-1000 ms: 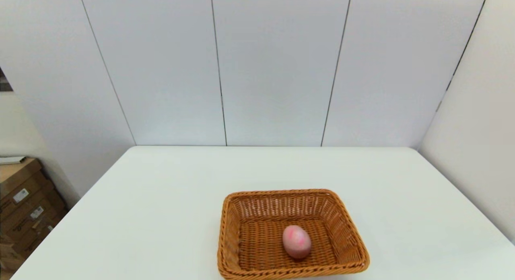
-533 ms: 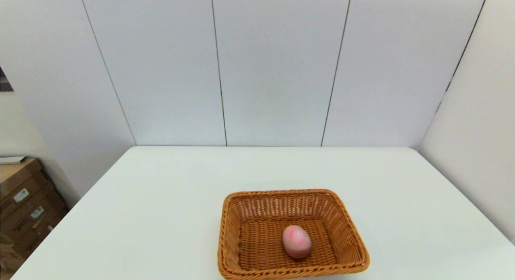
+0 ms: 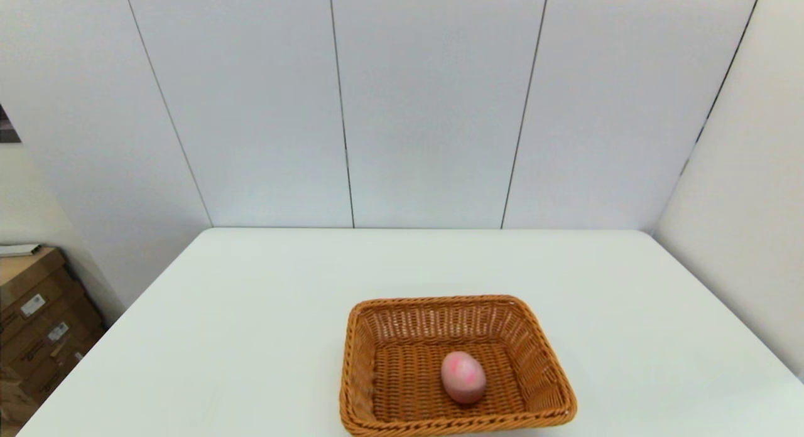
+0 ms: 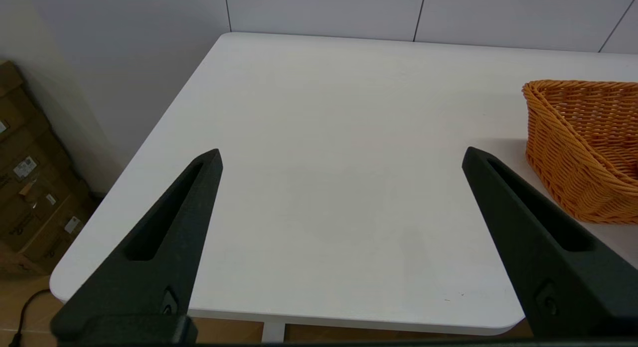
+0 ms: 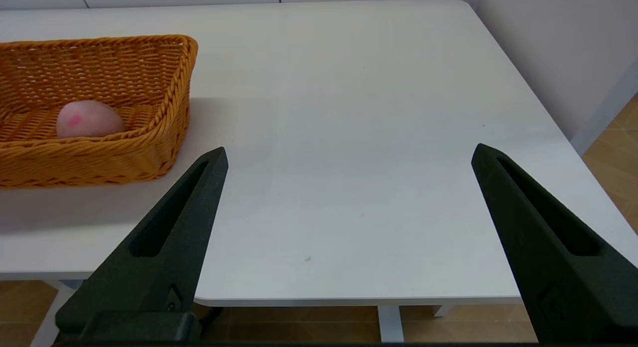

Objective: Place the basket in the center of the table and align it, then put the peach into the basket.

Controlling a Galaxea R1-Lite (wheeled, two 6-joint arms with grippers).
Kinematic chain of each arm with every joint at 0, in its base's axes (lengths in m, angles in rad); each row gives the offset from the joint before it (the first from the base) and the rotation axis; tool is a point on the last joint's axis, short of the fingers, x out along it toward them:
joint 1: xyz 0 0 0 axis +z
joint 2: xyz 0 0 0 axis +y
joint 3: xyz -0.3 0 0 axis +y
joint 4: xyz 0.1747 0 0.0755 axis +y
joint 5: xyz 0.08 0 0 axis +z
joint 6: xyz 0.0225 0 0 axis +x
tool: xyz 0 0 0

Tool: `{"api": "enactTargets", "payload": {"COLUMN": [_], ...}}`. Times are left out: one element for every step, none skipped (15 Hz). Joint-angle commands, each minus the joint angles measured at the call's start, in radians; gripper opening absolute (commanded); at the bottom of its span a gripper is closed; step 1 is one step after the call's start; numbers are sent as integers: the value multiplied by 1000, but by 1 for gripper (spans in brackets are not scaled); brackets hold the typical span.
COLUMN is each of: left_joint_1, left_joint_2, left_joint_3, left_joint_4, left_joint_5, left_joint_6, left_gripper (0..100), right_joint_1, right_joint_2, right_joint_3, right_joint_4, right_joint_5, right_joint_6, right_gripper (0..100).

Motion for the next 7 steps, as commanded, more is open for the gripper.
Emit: {"api": "enactTargets", "payload": {"left_joint_1": [0,0,0,0,0,0,0], "left_joint_2": [-1,-1,-1,-1,-1,-1,-1], "left_joint_3": [0,0,0,0,0,0,0], "left_joint_4": [1,1,1,1,1,1,1], "left_joint_5": [1,1,1,1,1,1,1], "left_joint_6": [-2,0,0,0,0,0,0], "left_gripper": [100,100,100,100,100,100,100], "right_joint_1": [1,1,1,1,1,1,1], "right_joint_2": [0,0,0,0,0,0,0], "right_joint_3": [0,0,0,0,0,0,0], "right_joint_4": [0,0,0,0,0,0,0], "right_joint_5": [-1,-1,-1,-1,-1,-1,-1], "right_joint_6": [1,1,1,1,1,1,1], "right_gripper": [100,100,100,100,100,100,100]}}
